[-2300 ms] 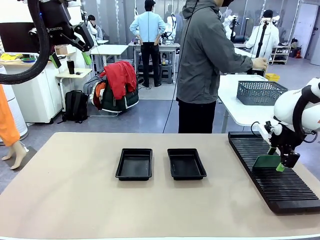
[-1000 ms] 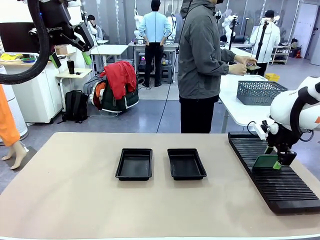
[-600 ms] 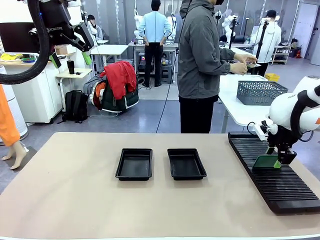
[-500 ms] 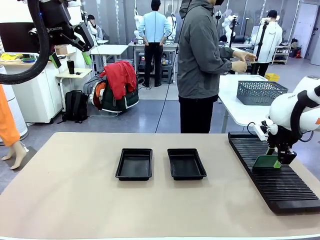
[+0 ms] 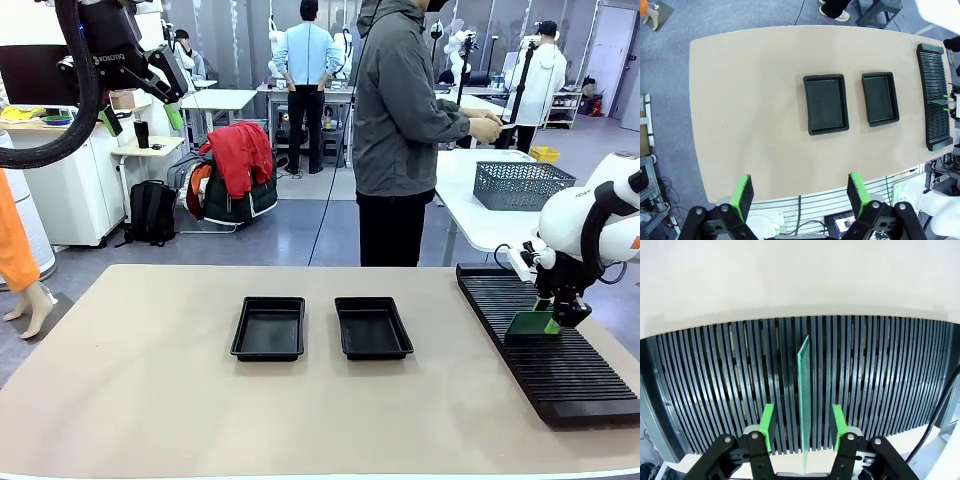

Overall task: Inspect and transfer BCBs to ESD trays.
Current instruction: Pick up the Blank PCB from the PCB Rack and place it in the left ESD tray.

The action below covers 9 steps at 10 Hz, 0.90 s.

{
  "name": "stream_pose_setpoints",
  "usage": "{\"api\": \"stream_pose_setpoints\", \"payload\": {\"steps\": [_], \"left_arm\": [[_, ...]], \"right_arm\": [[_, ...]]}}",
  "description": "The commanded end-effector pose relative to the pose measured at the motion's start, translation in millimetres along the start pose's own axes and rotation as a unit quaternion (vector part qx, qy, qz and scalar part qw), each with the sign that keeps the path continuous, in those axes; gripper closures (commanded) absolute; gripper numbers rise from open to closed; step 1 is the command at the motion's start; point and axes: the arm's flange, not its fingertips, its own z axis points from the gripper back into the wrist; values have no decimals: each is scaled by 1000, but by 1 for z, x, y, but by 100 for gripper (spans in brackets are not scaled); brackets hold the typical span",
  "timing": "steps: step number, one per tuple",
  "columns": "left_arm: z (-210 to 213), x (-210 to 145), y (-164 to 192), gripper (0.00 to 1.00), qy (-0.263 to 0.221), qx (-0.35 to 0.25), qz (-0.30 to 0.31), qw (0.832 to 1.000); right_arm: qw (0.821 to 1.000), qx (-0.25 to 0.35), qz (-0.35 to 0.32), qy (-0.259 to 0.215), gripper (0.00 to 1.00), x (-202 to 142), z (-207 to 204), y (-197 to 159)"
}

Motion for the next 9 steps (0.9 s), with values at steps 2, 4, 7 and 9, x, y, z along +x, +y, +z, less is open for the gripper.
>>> {"api": "stream_pose_setpoints", "payload": {"steps": [2,4,7,9], "left_arm": [[0,-1,0,0,-1,1,0,1000],[0,-1,0,0,-1,1,0,1000],[0,-1,0,0,-1,1,0,1000],[0,-1,0,0,-1,1,0,1000]], "right_arm": [[1000,-19,0,9,55,-2,-4,1],[1000,-22,0,10,66,-1,-5,0],[1000,-20,-1,13,84,0,-7,-1],[1000,-18,-2,14,95,0,-6,-1]]}}
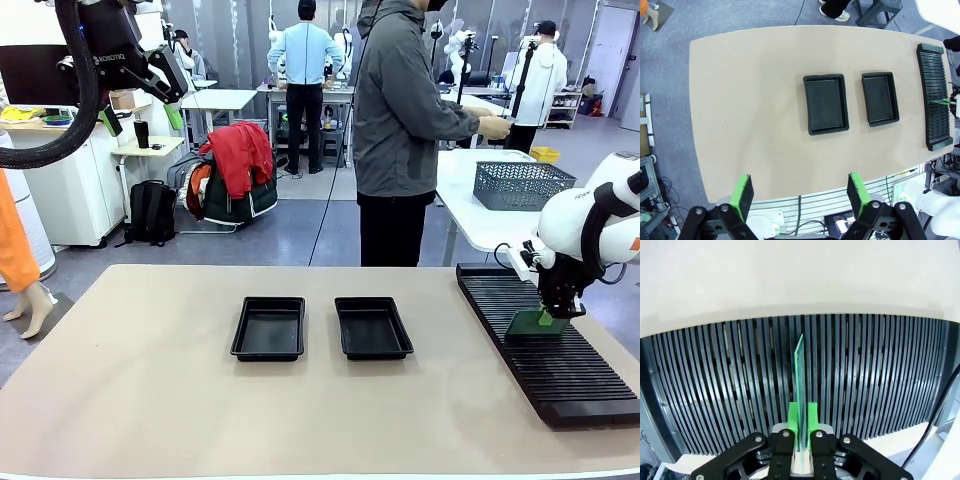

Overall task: Inspect and transfer BCBs to ESD trays.
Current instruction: Pick up the Blank PCB from the PCB Rack and place it in the left ESD tray.

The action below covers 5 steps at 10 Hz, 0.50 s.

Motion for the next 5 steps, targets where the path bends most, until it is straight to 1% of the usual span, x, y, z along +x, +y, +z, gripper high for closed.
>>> {"api": "stream_pose_setpoints", "payload": {"steps": [1,3,5], "left_arm": [[0,-1,0,0,-1,1,0,1000],[0,-1,0,0,-1,1,0,1000],[0,-1,0,0,-1,1,0,1000]], "right_arm": [[1000,-8,-2,13,99,1,-6,1],[1000,-10,-3,15,100,1,-2,0],[1000,-18,-4,17,100,2,11,-2]]}}
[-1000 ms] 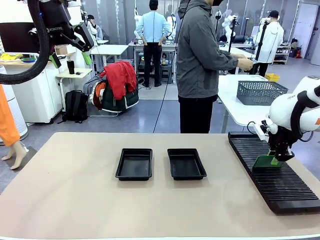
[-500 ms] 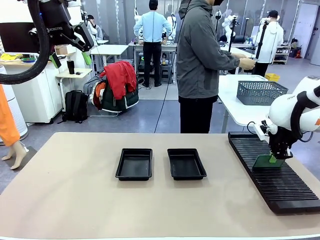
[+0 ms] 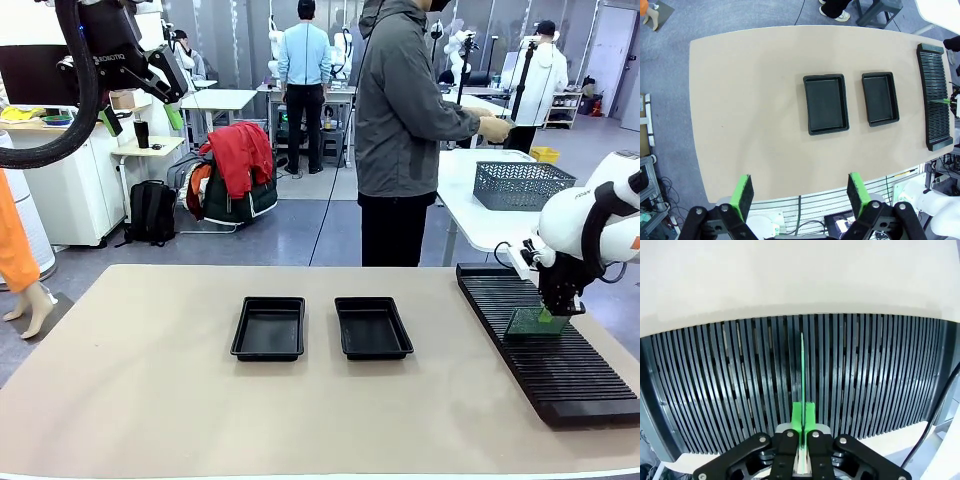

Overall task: Inspect and transfer BCBs to ESD trays.
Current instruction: Pick up the Blank PCB from the PCB Rack and place it in the left ESD tray.

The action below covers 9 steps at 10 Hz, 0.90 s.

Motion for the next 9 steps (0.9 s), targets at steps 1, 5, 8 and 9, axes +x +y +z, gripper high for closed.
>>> {"api": "stream_pose_setpoints", "payload": {"steps": [1,5,8,9], "left_arm": [[0,-1,0,0,-1,1,0,1000],[0,-1,0,0,-1,1,0,1000],[0,-1,0,0,-1,1,0,1000],[0,-1,0,0,-1,1,0,1000]], "right_arm": [[1000,-18,-4,18,100,3,21,-4],[999,-23,-9,20,100,7,110,-16],[1000,-15,0,5,100,9,180,-27],[1000,-9,-2,2,100,7,197,-31]]}}
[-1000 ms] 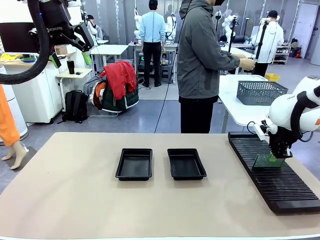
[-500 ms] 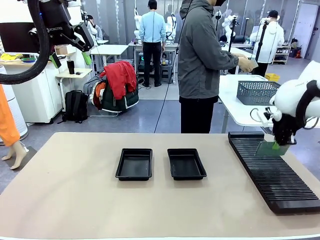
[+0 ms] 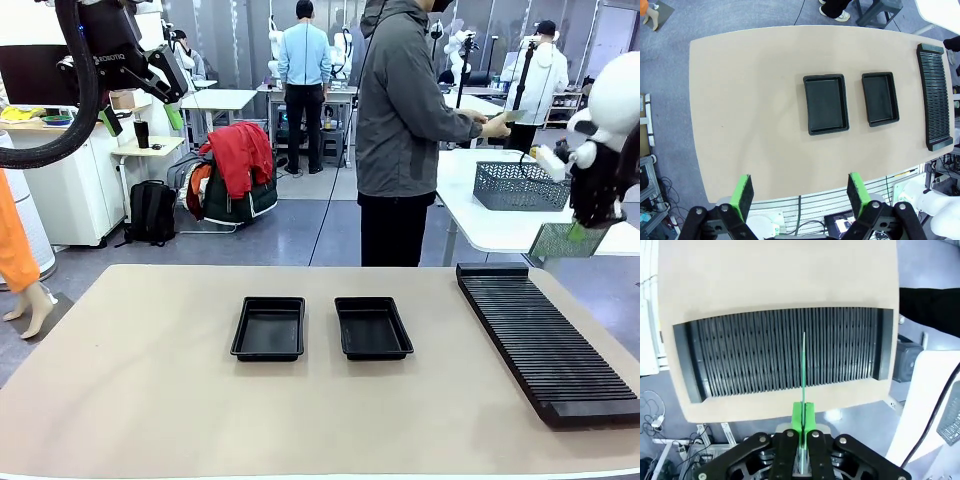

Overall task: Inspect and transfer BCBs to ESD trays.
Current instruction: Pick up the Blank PCB from the PCB Rack and place it in the left ESD tray.

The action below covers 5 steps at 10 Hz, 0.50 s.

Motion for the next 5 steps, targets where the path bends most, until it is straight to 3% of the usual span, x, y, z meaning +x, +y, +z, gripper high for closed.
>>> {"api": "stream_pose_setpoints", "payload": {"steps": [1,5], "left_arm": [[0,-1,0,0,-1,1,0,1000],[0,-1,0,0,-1,1,0,1000]], "right_arm": [[1000,19,-4,-2,100,-3,23,-13],[1000,7,-16,-13,100,-12,59,-20]]}}
